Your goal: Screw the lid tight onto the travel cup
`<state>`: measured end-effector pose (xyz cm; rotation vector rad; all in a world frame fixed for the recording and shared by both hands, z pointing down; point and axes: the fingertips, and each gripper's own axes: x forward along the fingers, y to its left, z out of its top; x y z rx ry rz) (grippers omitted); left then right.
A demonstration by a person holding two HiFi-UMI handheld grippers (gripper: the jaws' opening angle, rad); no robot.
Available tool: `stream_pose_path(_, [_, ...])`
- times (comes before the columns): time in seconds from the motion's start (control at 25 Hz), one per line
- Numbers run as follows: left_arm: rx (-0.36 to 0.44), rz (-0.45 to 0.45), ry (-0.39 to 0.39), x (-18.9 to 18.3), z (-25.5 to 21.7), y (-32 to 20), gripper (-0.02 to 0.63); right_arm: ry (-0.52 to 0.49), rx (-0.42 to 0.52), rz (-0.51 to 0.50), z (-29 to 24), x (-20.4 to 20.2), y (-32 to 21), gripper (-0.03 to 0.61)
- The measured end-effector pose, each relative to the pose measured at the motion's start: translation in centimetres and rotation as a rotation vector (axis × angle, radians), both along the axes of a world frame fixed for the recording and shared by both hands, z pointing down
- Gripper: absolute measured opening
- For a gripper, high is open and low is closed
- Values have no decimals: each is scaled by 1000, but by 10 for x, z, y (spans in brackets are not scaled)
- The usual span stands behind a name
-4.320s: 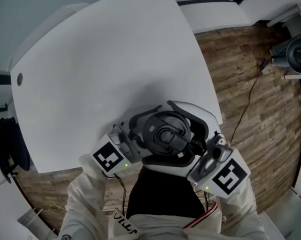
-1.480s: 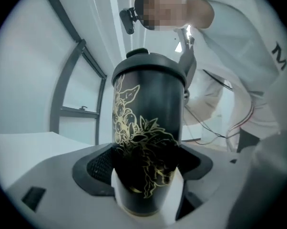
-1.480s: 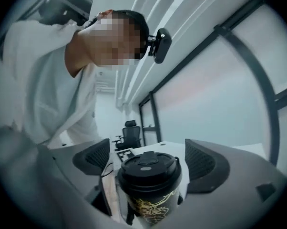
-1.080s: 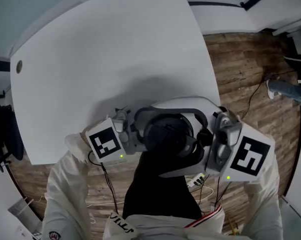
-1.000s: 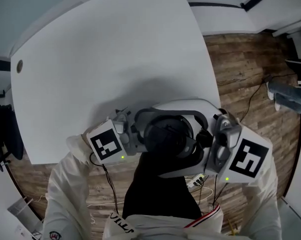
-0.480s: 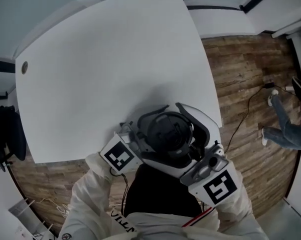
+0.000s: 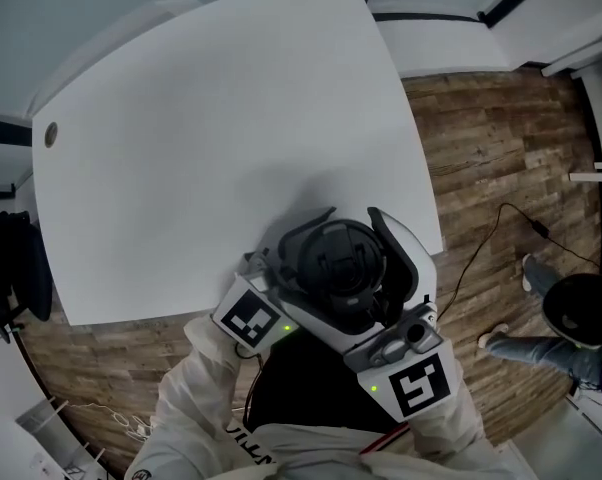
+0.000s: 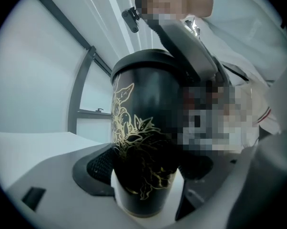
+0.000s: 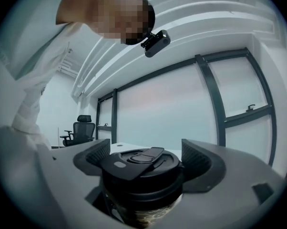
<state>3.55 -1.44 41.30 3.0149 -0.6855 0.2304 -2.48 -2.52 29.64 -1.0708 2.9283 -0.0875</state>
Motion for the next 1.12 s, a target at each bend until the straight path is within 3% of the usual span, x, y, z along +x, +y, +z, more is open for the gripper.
stream_pose_path(0.12, [9,-15,-18,0,1,-2,390,4,22,-38,-1,-1,1,469])
stream_pose_path(0.32, [100,-53,-87,-8,-6,-14,390,13,58,-78,-5,-3,1,469])
stream_pose_path(0.44, [106,-74,-94,-28,-6,-35,390,2,58,-101,-5,-23,-20,469])
stream_pose_path(0.64, [54,-113,-54,-62,-1,-67,390,8,48,-148,-1,-62,-54,469])
stream_pose_path(1.0, [-37,-165,37,-61,-1,-63,390,-26,47,-176,-3,-62,-51,469])
stream_pose_path(1.12, [-47,-179,10,-63,4,-62,390,-27,52,-176,-3,-62,-51,470])
